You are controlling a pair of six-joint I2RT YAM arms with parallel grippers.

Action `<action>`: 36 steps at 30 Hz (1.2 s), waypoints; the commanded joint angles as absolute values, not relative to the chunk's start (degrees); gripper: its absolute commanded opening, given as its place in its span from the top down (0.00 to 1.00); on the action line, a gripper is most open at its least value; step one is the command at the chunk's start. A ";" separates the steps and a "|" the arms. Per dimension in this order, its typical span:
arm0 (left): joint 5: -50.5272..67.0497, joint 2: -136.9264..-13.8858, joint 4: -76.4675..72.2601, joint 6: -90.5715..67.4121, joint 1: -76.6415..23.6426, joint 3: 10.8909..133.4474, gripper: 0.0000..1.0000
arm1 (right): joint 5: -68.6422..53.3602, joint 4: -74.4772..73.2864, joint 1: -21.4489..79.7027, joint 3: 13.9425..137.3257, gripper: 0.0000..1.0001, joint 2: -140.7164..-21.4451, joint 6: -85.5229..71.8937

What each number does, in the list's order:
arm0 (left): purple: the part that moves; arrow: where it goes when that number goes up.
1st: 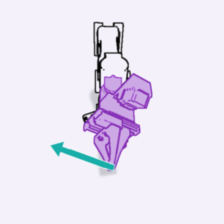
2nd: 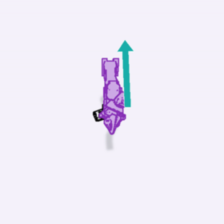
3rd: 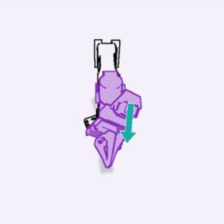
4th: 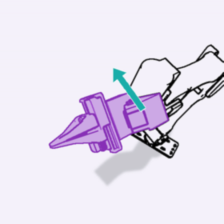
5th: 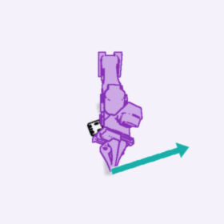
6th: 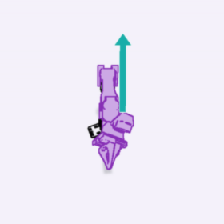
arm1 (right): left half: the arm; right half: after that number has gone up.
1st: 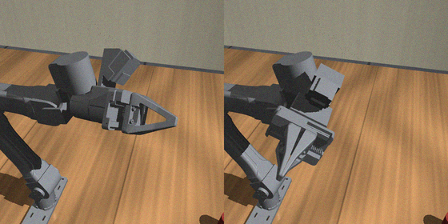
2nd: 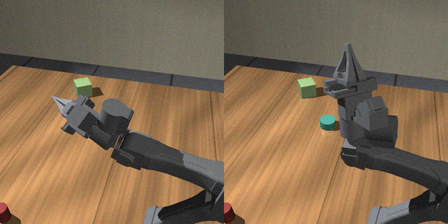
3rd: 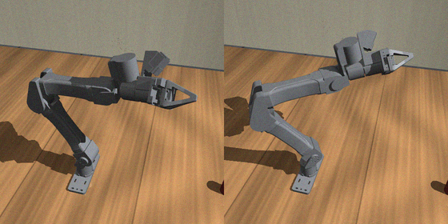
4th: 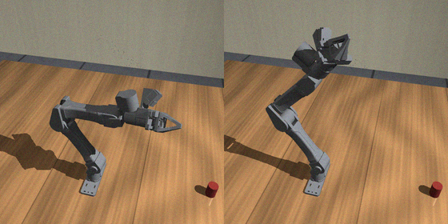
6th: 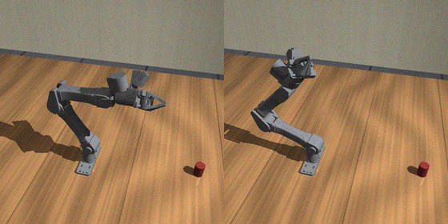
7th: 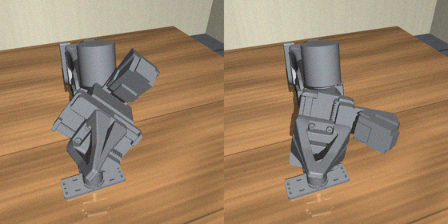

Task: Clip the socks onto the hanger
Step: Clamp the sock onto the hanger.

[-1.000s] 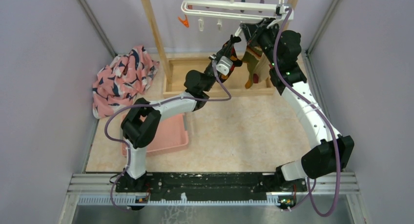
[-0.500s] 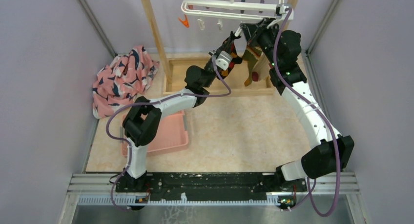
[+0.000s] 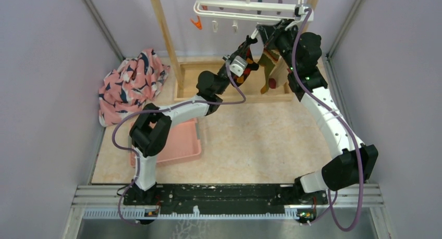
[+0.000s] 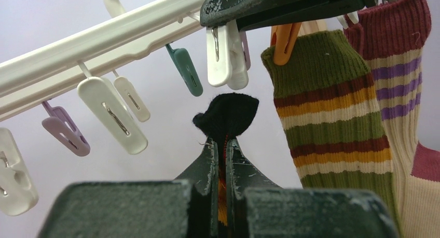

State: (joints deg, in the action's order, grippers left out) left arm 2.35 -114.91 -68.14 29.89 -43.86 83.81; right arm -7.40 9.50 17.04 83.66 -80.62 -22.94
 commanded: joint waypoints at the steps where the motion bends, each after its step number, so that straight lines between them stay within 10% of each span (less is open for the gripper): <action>1: 3.19 -112.13 -69.94 31.17 -43.77 82.50 1.00 | -6.92 0.17 15.76 83.83 1.00 -79.90 -21.10; 36: 5.14 -112.70 -69.06 29.08 -43.77 87.53 1.00 | -7.47 0.39 15.70 83.08 1.00 -80.01 -21.14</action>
